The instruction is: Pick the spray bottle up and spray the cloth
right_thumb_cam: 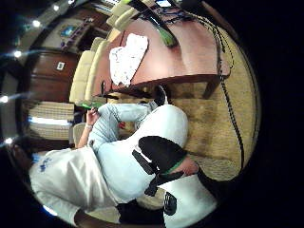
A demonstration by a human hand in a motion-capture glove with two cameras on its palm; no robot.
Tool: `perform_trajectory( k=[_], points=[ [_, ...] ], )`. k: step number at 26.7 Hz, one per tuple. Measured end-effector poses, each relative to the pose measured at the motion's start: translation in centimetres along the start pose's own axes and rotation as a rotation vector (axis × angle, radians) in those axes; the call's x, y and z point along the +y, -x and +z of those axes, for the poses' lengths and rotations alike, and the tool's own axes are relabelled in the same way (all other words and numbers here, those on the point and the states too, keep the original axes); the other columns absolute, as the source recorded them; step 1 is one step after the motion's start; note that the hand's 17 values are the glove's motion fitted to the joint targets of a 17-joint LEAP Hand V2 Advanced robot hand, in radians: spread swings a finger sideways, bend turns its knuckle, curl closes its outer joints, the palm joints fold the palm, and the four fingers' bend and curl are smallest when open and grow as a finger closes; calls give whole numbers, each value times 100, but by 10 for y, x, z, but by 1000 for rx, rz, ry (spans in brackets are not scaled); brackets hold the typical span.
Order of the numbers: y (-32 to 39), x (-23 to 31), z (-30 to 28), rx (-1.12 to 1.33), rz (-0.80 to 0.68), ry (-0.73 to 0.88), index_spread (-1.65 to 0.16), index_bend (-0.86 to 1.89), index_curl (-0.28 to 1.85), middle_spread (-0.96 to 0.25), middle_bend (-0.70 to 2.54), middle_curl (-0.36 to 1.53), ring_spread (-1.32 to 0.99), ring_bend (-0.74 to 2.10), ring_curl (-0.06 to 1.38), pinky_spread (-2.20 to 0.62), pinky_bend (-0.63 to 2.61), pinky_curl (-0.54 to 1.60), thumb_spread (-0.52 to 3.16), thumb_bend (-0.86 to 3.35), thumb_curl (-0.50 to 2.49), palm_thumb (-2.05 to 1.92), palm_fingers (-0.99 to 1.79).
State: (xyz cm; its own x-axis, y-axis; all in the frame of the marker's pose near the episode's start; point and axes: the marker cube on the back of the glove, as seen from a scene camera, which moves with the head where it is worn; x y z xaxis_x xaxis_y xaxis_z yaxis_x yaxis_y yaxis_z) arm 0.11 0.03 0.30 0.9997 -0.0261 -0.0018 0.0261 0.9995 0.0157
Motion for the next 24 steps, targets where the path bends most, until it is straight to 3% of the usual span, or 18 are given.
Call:
perform_trajectory(
  k=[10,15,19,24],
  points=[
    [0,-7,8,-42,13,1,-36,16,16,-14,25,16,-16,36,16,17,34,18,70,8,15,33,44],
    [3,-35,15,-128,117,-122,-40,14,18,-16,22,19,-17,36,19,18,35,22,77,5,18,35,43],
    [11,-37,17,-221,49,-18,-41,13,19,-16,22,22,-17,38,21,19,36,24,81,2,21,38,42],
    [16,-65,19,-263,15,-11,-41,13,20,-16,21,24,-18,40,23,18,37,25,84,0,23,41,42]
  ],
)
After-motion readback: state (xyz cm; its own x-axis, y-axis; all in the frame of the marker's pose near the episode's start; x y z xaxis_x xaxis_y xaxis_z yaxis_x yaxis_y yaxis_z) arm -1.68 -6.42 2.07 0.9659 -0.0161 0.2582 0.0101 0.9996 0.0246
